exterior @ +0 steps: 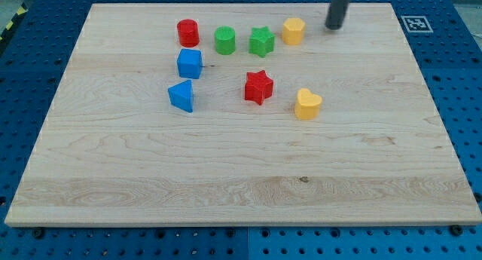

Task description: Form a horizontal line out of green blocks red circle and the yellow hexagon

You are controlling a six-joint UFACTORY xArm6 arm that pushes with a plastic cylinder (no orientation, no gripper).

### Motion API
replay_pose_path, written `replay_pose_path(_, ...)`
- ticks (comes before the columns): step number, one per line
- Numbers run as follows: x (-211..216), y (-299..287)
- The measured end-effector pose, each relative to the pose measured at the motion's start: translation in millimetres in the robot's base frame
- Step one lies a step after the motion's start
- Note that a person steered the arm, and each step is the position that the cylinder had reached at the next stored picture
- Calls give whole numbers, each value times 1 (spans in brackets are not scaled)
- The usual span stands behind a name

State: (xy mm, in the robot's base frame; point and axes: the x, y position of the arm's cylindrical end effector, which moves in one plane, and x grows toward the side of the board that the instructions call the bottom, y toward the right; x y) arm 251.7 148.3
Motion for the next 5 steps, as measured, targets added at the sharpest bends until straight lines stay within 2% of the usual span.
replay_pose_path(5,2,-91)
